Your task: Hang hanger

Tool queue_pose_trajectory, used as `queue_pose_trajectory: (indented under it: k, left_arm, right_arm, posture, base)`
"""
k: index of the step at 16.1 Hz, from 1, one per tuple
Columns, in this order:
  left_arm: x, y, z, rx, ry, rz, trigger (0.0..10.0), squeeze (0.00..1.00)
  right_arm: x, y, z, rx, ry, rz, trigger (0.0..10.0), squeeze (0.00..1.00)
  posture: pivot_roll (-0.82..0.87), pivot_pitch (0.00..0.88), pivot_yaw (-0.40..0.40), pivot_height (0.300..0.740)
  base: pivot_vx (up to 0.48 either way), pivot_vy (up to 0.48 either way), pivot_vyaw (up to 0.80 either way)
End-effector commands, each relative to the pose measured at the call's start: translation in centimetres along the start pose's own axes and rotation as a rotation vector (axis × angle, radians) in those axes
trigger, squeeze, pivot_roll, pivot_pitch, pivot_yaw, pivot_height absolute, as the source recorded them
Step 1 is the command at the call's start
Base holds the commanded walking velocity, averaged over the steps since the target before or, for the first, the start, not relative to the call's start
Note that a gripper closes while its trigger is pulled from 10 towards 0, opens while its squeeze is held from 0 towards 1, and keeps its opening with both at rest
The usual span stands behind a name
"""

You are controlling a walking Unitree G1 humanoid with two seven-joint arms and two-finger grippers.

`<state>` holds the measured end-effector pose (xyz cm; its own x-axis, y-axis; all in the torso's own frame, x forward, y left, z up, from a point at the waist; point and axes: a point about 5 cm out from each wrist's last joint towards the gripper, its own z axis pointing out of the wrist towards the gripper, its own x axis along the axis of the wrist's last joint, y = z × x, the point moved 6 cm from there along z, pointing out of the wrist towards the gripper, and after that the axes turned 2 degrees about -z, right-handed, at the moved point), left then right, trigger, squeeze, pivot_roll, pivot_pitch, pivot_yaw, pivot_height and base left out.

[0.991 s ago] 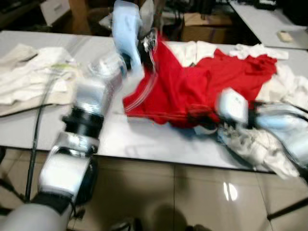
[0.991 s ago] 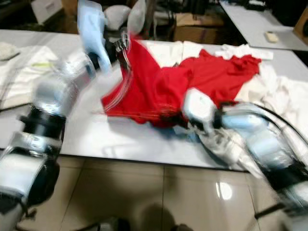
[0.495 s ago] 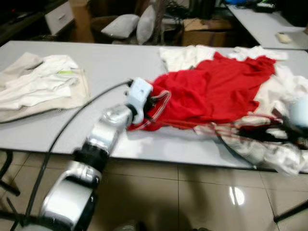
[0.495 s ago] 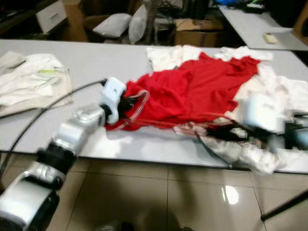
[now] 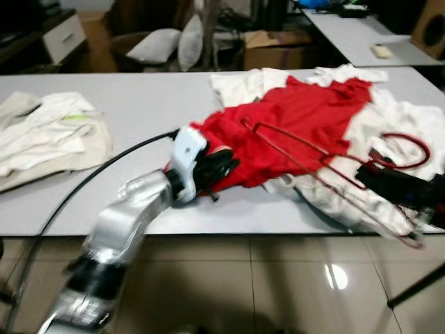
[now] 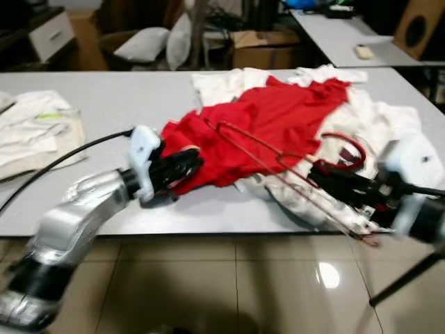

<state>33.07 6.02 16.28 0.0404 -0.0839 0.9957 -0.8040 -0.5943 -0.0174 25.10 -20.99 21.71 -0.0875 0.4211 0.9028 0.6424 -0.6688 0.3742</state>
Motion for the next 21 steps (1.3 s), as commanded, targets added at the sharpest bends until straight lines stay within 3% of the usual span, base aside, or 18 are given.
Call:
queue_pose_trajectory:
  k: [1,3,5,6,7,9,12,13,14,17,21]
  left_arm:
    - [1.1,0.9,-1.3,-0.05,0.01,0.044,10.0,1.0]
    - [2.1,0.7,-2.5,-0.018,0.055,0.05,10.0,1.0]
    - [2.6,-1.5,-3.4,0.167,0.106,0.058,10.0,1.0]
    - [2.4,-2.0,-3.7,0.227,0.109,0.028,10.0,0.88]
    - [1.9,-2.5,-3.9,0.292,0.106,-0.002,10.0,0.0]
    - [0.8,-2.7,-3.5,0.374,0.073,0.008,10.0,0.0]
    - [-0.5,-2.2,-3.3,0.406,0.052,0.015,10.0,0.0]
    - [-1.4,-3.1,-3.4,0.477,0.046,-0.017,10.0,0.0]
    - [-2.4,-4.2,-3.7,0.558,0.006,-0.017,10.0,0.0]
    - [-2.3,-3.9,-3.4,0.554,-0.018,0.033,10.0,0.0]
    - [-2.0,-3.5,-2.9,0.533,-0.008,0.075,10.0,0.0]
  right_arm:
    - [0.4,0.7,0.8,-0.096,0.014,0.009,10.0,0.0]
    - [-0.1,0.6,2.1,-0.182,0.033,0.051,10.0,0.0]
    - [-1.0,0.3,3.5,-0.276,0.031,0.103,10.0,0.0]
    - [-0.9,0.0,4.1,-0.319,0.057,0.132,10.0,0.0]
    - [-0.9,-1.0,5.0,-0.32,0.056,0.139,10.0,0.0]
    - [-0.9,-1.9,6.3,-0.383,0.039,0.14,10.0,0.0]
    - [-1.8,-2.0,6.4,-0.518,0.02,0.167,10.0,0.0]
    - [-3.1,-1.8,5.5,-0.624,0.038,0.292,10.0,0.0]
    - [-4.8,-1.9,4.8,-0.691,-0.003,0.339,10.0,0.0]
    - [-4.5,-2.4,4.6,-0.702,0.007,0.36,10.0,0.0]
    - [-3.4,-2.9,6.1,-0.651,0.052,0.37,10.0,0.0]
  posture:
    - [-0.09,0.0,0.081,0.74]
    - [-0.08,0.0,0.063,0.74]
    - [-0.08,0.0,0.055,0.74]
    - [-0.08,0.0,0.056,0.74]
    - [-0.08,0.0,0.06,0.74]
    - [-0.07,0.0,0.062,0.74]
    - [-0.07,0.0,0.037,0.74]
    - [-0.08,0.0,0.039,0.74]
    - [-0.08,0.0,0.048,0.74]
    - [-0.08,0.0,0.05,0.74]
    - [-0.09,0.0,0.073,0.74]
  base:
    - [0.0,0.0,0.0]
    - [0.0,0.0,0.0]
    - [0.0,0.0,0.0]
    - [0.0,0.0,0.0]
    - [0.0,0.0,0.0]
    - [0.0,0.0,0.0]
    - [0.0,0.0,0.0]
    - [0.0,0.0,0.0]
    - [0.0,0.244,0.0]
    - [0.0,0.251,0.0]
    - [0.0,0.377,0.0]
